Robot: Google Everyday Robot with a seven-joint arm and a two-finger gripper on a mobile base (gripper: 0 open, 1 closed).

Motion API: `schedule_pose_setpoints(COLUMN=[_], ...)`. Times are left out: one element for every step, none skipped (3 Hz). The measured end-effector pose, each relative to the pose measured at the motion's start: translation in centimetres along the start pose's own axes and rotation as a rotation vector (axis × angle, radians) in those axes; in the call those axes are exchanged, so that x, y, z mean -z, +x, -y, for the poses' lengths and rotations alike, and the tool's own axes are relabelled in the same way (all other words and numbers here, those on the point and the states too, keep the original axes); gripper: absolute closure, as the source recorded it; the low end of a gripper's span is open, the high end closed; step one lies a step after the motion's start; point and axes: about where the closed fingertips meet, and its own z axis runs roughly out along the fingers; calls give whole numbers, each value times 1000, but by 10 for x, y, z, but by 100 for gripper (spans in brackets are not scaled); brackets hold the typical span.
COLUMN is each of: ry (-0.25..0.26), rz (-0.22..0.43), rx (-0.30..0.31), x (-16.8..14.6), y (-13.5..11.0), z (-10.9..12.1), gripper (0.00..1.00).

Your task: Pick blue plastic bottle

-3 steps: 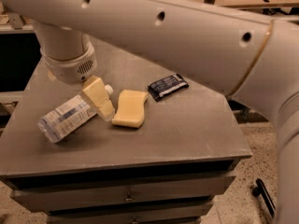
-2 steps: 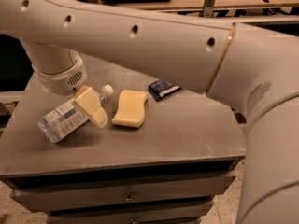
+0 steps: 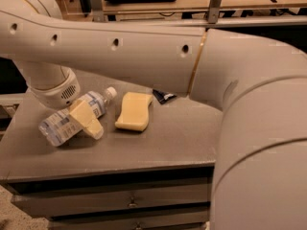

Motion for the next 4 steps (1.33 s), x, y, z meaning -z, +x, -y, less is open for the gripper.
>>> schedule_pose_setpoints(ry=[7,29,60,137], rz=[3,16,10,8], rx=[-21,-62,-91,-120], x=[1,10,28,69], y=[3,13,27,48], z=[2,0,0,-1], gripper=[29,54,76,100])
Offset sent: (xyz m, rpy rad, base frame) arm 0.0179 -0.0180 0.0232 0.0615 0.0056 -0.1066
